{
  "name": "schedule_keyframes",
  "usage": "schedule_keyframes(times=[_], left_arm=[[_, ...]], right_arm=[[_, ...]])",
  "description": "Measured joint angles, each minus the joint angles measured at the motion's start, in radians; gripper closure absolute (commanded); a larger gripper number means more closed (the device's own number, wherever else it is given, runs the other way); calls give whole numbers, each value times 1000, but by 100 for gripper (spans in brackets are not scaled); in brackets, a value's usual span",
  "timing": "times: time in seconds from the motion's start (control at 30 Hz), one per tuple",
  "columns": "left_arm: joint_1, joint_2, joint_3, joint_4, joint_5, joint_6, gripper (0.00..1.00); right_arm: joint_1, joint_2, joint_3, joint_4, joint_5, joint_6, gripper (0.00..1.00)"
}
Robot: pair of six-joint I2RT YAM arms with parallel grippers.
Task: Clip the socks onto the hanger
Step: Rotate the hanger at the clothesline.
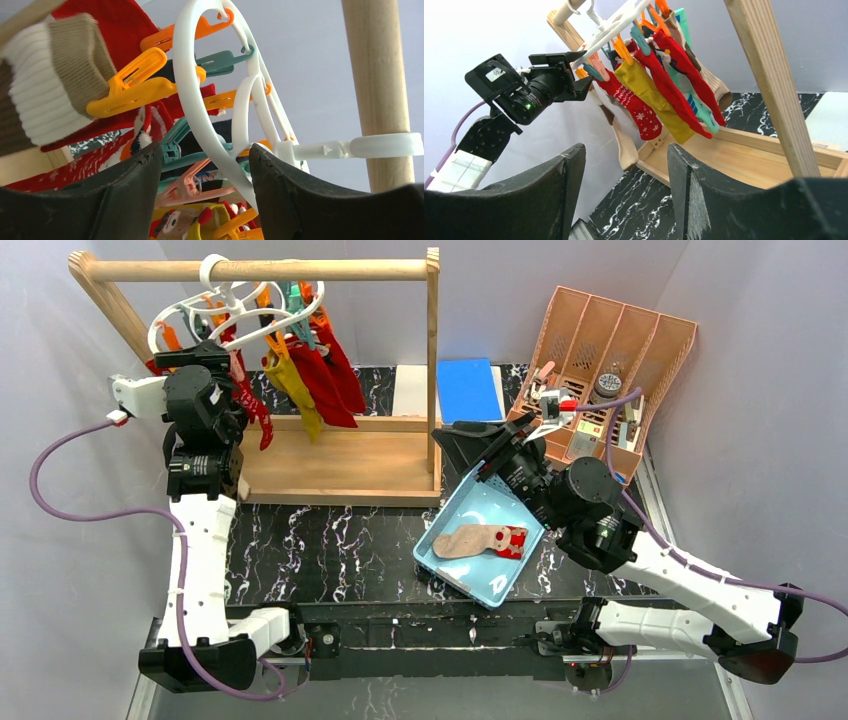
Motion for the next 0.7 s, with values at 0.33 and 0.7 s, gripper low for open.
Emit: schedule_keyframes(times=[0.33, 0.7], left_arm=[[38, 16, -41, 110, 108, -87, 40], [57, 42, -66, 265, 183, -185, 86]], right_arm=[[0, -34, -35, -22, 23, -44, 30], [0, -58, -45, -34, 30, -59, 30]])
